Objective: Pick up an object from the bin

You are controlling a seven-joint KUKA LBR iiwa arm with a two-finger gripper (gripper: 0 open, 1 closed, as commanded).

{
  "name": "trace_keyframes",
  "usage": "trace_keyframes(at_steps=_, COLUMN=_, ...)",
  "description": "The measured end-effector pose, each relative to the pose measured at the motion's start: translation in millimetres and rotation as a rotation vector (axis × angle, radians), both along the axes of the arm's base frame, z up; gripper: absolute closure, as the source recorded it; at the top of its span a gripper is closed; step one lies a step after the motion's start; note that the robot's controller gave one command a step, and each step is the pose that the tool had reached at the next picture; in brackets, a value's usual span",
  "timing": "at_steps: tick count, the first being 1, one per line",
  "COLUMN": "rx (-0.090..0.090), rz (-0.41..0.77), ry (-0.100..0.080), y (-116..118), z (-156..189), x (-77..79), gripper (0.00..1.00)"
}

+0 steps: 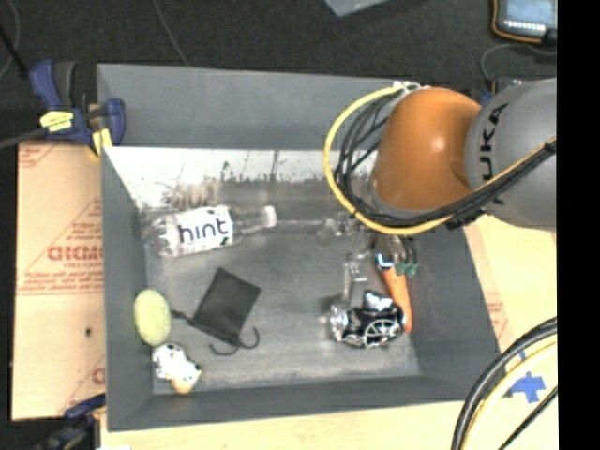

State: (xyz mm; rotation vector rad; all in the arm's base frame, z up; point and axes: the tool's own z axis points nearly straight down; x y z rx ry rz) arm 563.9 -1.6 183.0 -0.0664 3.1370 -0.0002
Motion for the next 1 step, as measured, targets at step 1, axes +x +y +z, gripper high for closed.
trace_keyframes(at_steps=1, rx=0.000, rz=-0.070, ry=0.001, y=-24.3, z=-17.8, x=-10.0, gripper=0.00)
